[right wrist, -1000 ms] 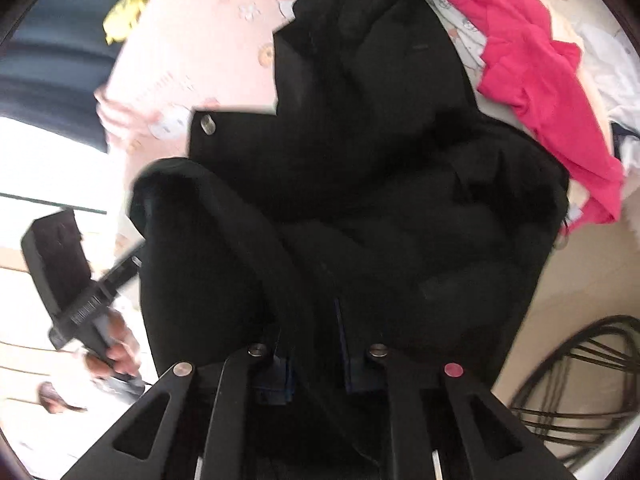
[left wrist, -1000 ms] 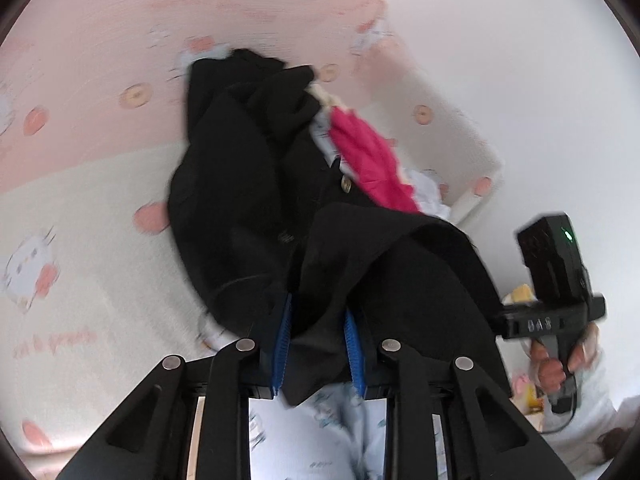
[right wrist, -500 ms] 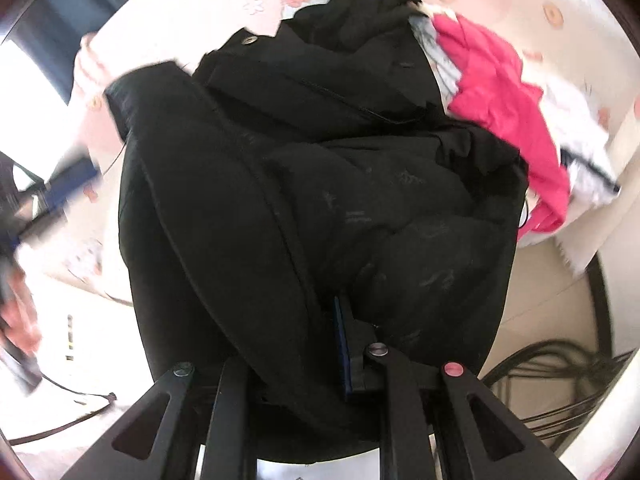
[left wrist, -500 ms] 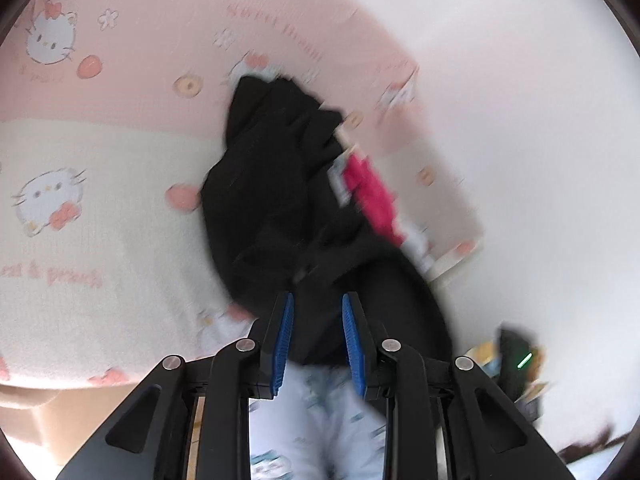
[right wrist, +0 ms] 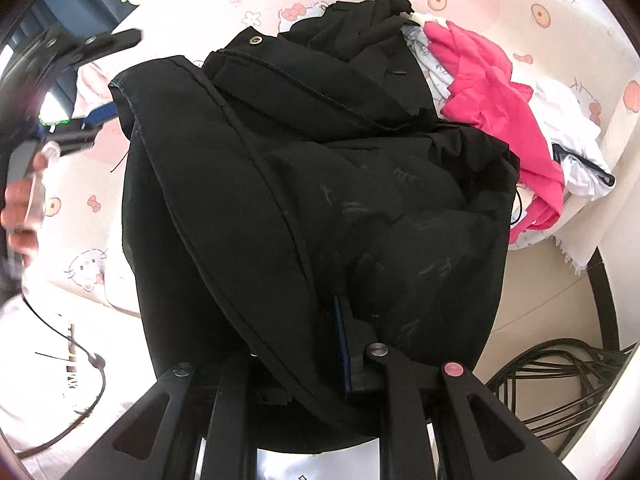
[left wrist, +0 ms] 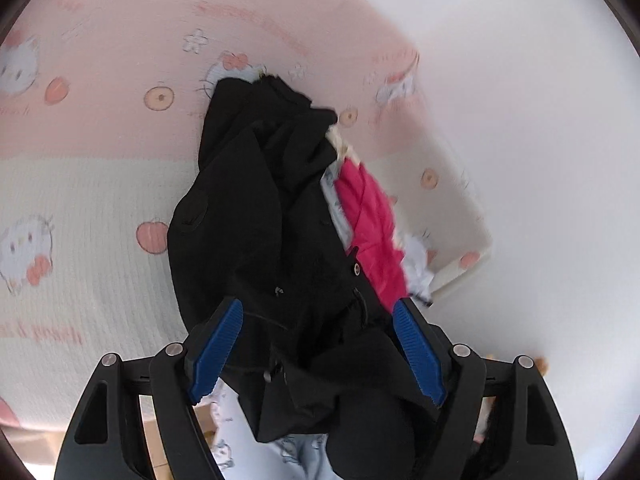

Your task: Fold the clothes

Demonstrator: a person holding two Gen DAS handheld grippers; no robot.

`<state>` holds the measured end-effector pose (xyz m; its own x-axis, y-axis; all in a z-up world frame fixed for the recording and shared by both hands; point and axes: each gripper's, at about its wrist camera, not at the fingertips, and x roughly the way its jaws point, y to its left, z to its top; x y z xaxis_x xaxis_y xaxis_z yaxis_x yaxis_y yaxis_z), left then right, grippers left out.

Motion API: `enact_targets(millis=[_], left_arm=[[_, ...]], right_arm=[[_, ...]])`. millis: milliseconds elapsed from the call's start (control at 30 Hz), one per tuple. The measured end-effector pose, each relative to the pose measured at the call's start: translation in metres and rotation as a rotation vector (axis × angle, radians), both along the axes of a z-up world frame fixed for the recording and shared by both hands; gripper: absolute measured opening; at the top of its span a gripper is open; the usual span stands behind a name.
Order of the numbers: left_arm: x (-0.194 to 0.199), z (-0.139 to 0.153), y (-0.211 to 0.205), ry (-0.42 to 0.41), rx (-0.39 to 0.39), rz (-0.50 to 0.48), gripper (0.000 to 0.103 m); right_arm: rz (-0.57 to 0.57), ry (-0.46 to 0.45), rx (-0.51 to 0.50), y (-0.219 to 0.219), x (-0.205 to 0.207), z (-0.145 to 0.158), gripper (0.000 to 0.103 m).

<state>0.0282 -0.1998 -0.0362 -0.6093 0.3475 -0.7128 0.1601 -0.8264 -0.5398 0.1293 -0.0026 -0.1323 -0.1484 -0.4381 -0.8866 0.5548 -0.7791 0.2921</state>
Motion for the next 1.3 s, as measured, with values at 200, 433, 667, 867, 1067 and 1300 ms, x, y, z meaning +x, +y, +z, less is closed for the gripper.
enact_targets(millis=[200, 433, 667, 867, 1067, 1300], left_arm=[[-0.03, 0.004, 0.015, -0.019, -0.105, -0.07, 0.077], [-0.053, -0.012, 0.03, -0.081, -0.158, -0.058, 0.077], [-0.06, -0.027, 0.05, -0.16, -0.259, -0.067, 0.076], [-0.055, -0.045, 0.067, -0.204, -0.331, -0.124, 0.077], [-0.047, -0.054, 0.072, -0.194, -0.363, -0.133, 0.076], [-0.039, -0.063, 0.062, -0.192, -0.313, -0.124, 0.077]], right_arm=[[-0.008, -0.025, -0.045, 0.004, -0.007, 0.014, 0.046], [-0.032, -0.051, -0.102, 0.017, -0.024, 0.031, 0.056], [-0.09, -0.093, -0.215, 0.048, -0.045, 0.057, 0.065], [-0.202, -0.139, -0.263, 0.073, -0.076, 0.067, 0.068], [-0.269, -0.165, -0.243, 0.071, -0.108, 0.062, 0.069], [-0.358, -0.375, -0.325, 0.033, -0.146, 0.024, 0.07]])
